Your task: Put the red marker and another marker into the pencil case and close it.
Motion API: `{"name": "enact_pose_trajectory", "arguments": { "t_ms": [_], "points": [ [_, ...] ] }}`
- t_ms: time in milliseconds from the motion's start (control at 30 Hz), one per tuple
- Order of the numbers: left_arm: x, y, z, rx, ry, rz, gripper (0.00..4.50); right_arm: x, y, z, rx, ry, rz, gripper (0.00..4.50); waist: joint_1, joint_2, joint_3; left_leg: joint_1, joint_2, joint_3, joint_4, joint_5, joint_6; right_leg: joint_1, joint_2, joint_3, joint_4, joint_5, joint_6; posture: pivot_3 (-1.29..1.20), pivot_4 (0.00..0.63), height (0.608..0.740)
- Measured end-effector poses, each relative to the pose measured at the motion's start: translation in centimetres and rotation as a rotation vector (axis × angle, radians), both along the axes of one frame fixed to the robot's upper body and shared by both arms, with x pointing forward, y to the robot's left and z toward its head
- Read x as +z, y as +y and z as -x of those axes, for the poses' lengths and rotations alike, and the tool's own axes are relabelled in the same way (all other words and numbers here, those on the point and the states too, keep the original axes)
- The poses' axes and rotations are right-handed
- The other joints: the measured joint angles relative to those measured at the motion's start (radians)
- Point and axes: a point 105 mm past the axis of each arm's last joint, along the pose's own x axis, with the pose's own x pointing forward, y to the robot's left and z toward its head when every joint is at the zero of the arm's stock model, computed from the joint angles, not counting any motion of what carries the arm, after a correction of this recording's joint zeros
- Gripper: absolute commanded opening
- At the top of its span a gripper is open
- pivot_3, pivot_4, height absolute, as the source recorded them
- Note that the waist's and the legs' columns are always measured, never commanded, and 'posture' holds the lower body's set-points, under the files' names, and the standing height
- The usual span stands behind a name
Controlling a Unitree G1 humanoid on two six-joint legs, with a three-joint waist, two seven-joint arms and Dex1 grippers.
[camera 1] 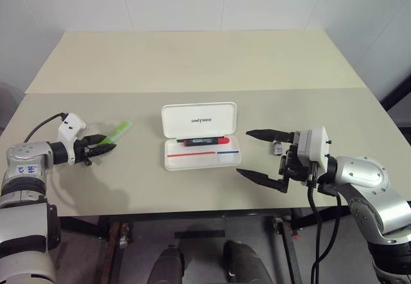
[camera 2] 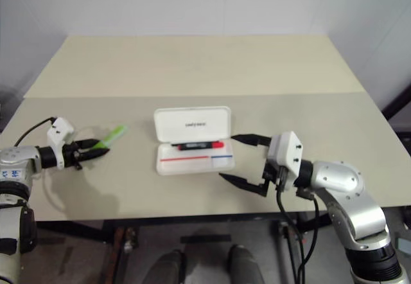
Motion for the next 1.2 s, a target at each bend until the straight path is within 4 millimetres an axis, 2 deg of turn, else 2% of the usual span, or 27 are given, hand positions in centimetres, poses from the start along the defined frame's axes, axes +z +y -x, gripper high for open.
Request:
{"name": "enact_pose_trajectory", "arguments": {
  "t_ms": [233, 400, 567, 967, 1200],
  "points": [
    [0.8, -0.8, -0.6, 0.013, -0.077, 0.121, 1.08, 0.0, 0.0, 0.0, -0.004, 0.000, -0.004, 4.50, 0.000, 0.000, 0.000, -0.001, 0.000, 0.000, 0.000, 0.000, 0.000, 0.000, 0.000, 0.000, -0.001, 0.000, 0.000, 0.00, 0.150, 0.740],
    [2.0, -2.2, -0.8, -0.056, -0.158, 0.180, 1.08, 0.0, 0.1, 0.0, -0.005, 0.000, -0.011, 4.50, 0.000, 0.000, 0.000, -0.001, 0.000, 0.000, -0.001, 0.000, 0.000, 0.000, 0.000, 0.000, -0.001, 0.000, 0.000, 0.00, 0.150, 0.740],
    [2.6, -5.7, 0.0, -0.242, -0.209, 0.216, 1.08, -0.1, 0.2, -0.1, -0.006, 0.002, -0.016, 4.50, 0.000, 0.000, 0.000, -0.001, 0.000, 0.000, 0.000, 0.000, 0.000, 0.000, -0.001, 0.001, -0.001, 0.000, 0.000, 0.00, 0.150, 0.740],
    [4.4, -12.2, 3.5, -0.590, -0.170, 0.151, 1.08, -0.9, 0.5, -0.1, -0.024, 0.027, -0.038, 4.50, 0.000, 0.000, 0.000, 0.000, 0.000, 0.000, 0.000, 0.000, 0.000, 0.000, 0.000, 0.002, -0.001, 0.000, 0.000, 0.00, 0.150, 0.740],
    [4.2, -15.3, 3.5, -0.691, -0.159, 0.156, 1.08, -1.2, 0.5, 0.0, -0.055, 0.030, -0.042, 4.50, 0.001, 0.000, 0.000, 0.000, 0.000, 0.000, 0.000, 0.000, 0.000, 0.001, 0.000, 0.002, -0.001, 0.000, 0.000, 0.00, 0.150, 0.740]
  ]
}}
